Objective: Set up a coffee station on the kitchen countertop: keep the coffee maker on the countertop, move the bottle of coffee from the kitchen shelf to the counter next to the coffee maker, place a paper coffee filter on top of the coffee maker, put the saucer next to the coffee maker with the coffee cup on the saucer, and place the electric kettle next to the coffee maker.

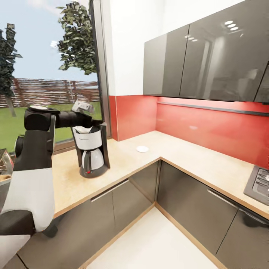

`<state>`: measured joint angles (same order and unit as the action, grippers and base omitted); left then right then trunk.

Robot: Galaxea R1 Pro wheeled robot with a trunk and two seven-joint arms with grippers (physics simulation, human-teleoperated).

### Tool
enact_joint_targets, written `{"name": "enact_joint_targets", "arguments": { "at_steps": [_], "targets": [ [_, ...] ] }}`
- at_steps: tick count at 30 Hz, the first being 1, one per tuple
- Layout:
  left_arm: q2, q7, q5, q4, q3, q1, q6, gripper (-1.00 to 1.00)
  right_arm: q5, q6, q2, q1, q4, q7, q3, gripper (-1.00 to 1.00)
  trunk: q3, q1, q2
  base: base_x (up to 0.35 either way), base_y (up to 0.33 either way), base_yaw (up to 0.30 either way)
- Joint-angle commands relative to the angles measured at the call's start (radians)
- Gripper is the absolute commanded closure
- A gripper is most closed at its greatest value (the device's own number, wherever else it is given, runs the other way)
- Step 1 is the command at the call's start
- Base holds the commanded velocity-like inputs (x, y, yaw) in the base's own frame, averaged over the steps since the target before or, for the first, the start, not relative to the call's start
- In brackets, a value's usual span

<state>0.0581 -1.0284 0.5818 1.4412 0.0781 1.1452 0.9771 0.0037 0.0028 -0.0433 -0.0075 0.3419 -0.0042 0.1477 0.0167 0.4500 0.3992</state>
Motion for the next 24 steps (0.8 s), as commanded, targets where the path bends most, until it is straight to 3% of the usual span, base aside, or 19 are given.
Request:
{"name": "enact_joint_targets", "arguments": {
  "at_steps": [1, 5, 9, 18, 24],
  "targets": [
    [-0.001, -0.010, -0.012, 0.030, 0.015, -0.030, -0.006, -1.00, 0.001, 0.000, 0.000, 0.000, 0.000, 0.000, 0.003, -1.00, 0.000, 0.000, 0.001, -0.160, -0.079, 0.000],
    [-0.001, -0.010, -0.112, 0.082, 0.076, -0.152, -0.063, -1.00, 0.001, 0.000, 0.001, 0.000, 0.000, 0.000, 0.001, -1.00, 0.000, 0.000, 0.001, -0.070, -0.027, 0.000],
    [-0.001, -0.010, -0.166, 0.088, 0.112, -0.260, -0.139, -1.00, 0.001, 0.000, 0.002, 0.000, 0.000, 0.000, 0.001, -1.00, 0.000, 0.000, 0.001, -0.011, -0.004, 0.000],
    [-0.003, -0.005, -0.220, 0.083, 0.139, -0.520, -0.366, -1.00, 0.002, -0.001, 0.002, 0.000, 0.000, 0.000, 0.000, -1.00, 0.000, 0.000, 0.001, -0.001, 0.000, 0.000],
    [0.006, -0.028, -0.228, 0.049, 0.140, -0.552, -0.355, -1.00, 0.002, -0.003, 0.017, 0.000, 0.000, -0.005, 0.000, -1.00, -0.001, 0.000, 0.001, 0.000, 0.000, 0.000]
  ]
}}
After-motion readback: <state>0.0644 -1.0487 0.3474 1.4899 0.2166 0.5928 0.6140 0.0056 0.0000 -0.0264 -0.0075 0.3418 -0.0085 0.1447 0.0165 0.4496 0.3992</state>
